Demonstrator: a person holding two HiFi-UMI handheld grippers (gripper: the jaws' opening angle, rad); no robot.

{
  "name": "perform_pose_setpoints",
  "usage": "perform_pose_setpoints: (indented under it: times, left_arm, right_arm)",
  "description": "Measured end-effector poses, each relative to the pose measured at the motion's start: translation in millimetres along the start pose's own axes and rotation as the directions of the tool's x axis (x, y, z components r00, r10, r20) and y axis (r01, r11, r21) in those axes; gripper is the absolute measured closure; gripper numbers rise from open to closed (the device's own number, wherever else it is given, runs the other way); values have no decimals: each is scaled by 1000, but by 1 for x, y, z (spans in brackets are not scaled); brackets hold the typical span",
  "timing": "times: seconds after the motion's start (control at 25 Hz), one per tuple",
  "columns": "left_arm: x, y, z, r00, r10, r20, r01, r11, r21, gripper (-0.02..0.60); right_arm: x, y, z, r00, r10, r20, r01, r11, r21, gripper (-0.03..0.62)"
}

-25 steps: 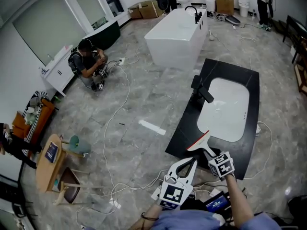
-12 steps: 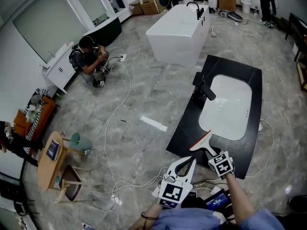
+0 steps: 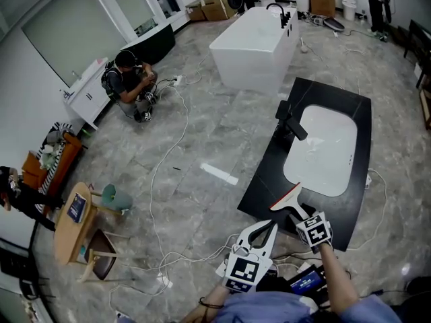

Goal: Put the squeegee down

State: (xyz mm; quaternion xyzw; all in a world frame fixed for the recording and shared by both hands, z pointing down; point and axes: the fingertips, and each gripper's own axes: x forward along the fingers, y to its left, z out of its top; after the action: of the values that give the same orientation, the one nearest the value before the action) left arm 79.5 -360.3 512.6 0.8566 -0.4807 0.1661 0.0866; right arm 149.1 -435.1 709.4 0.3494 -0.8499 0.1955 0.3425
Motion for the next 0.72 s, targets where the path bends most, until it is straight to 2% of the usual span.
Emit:
perform_pose_setpoints:
  times: [0.16, 0.4, 0.72]
  left_arm:
    - [-5, 3, -1, 1000, 5, -1, -5, 1000, -1, 563]
    - [-16, 5, -1, 1000, 7, 14, -7, 1000, 1, 563]
    - [-37, 11, -3, 999, -2, 36, 2, 1000, 5, 563]
  right_arm:
    - [-16, -6, 5, 999, -29, 30, 29, 999, 23, 370]
    - [-66, -9, 35, 982, -90, 166, 75, 993, 91, 370]
    - [-120, 32, 69, 953, -102, 286, 69, 990, 123, 372]
